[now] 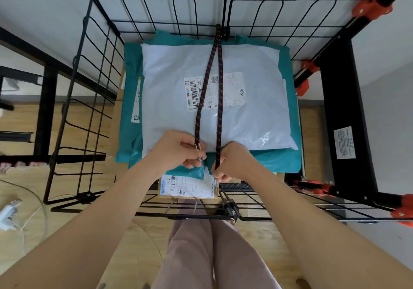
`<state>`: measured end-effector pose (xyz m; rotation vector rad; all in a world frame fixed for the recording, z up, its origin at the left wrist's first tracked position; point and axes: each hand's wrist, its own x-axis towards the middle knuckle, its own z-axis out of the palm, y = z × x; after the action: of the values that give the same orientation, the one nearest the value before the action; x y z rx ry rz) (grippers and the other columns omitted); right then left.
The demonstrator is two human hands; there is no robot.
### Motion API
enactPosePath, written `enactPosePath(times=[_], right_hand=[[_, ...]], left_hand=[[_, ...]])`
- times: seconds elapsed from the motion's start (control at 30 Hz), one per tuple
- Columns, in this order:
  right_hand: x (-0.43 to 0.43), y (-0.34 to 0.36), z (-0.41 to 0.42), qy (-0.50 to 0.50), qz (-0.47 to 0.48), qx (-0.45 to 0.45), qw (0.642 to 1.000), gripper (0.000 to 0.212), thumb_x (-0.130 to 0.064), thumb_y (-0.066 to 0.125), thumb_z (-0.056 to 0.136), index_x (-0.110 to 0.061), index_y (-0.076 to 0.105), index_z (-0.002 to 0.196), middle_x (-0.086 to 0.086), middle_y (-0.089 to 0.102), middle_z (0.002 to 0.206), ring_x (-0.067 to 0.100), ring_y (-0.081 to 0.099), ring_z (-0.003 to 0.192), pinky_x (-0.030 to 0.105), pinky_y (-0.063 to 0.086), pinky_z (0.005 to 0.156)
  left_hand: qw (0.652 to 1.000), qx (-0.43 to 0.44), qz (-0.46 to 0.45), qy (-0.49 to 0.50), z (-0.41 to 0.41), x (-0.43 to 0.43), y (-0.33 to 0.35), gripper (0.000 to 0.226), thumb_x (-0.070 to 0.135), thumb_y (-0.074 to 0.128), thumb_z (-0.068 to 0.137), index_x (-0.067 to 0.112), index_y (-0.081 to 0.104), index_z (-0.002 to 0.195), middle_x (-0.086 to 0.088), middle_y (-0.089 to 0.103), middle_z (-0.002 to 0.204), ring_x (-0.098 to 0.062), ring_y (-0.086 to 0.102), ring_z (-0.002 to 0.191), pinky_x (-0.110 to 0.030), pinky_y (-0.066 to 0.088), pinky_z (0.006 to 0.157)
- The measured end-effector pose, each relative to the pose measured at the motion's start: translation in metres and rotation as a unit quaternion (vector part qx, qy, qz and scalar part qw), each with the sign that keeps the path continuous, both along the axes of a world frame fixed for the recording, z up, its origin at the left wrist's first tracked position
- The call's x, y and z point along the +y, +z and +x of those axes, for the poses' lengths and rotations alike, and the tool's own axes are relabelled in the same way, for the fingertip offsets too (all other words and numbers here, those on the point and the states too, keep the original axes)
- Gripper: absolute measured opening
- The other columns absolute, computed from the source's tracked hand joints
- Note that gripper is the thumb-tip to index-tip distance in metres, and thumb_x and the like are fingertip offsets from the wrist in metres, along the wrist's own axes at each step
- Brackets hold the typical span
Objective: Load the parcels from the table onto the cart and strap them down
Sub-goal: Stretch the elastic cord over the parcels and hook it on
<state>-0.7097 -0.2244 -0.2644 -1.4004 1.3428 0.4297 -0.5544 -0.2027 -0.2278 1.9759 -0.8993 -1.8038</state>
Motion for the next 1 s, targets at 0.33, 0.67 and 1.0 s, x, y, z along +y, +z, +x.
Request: enactPosePath(times=[0.33,0.67,1.0], right_hand=[[0.0,0.005,-0.007,-0.021,0.008,-0.01,1.0,0.025,0.001,0.065,0.072,-0.016,0.055,0.056,-0.002,0.06,0.053,0.008,0.052,0.046,0.025,0.054,0.08],[-0.001,0.006,-0.015,-0.028,0.071,-0.001,0.997,0.021,0.003,0.059,0.077,-0.012,0.05,0.066,-0.006,0.058,0.044,0.003,0.049,0.038,0.014,0.041,0.062],[0.003,-0.001,-0.007,0.0,0.036,0.035,0.999,0.025,-0.002,0.062,0.075,-0.013,0.047,0.057,0.002,0.055,0.059,0.016,0.046,0.059,0.019,0.047,0.067]], left_hand=[[0.997,0.021,0.031,0.063,-0.001,-0.014,0.005,0.014,-0.01,0.064,0.081,0.003,0.069,0.078,-0.009,0.07,0.071,-0.007,0.065,0.05,-0.013,0.052,0.05],[1.0,-0.009,-0.009,-0.025,-0.002,-0.014,0.009,0.004,0.004,0.068,0.083,0.003,0.066,0.079,-0.009,0.068,0.072,-0.005,0.063,0.051,-0.012,0.049,0.047],[0.957,-0.145,-0.009,-0.251,0.007,0.034,-0.027,0.015,0.023,0.072,0.08,0.02,0.065,0.068,0.007,0.068,0.062,0.01,0.057,0.047,-0.005,0.038,0.046]])
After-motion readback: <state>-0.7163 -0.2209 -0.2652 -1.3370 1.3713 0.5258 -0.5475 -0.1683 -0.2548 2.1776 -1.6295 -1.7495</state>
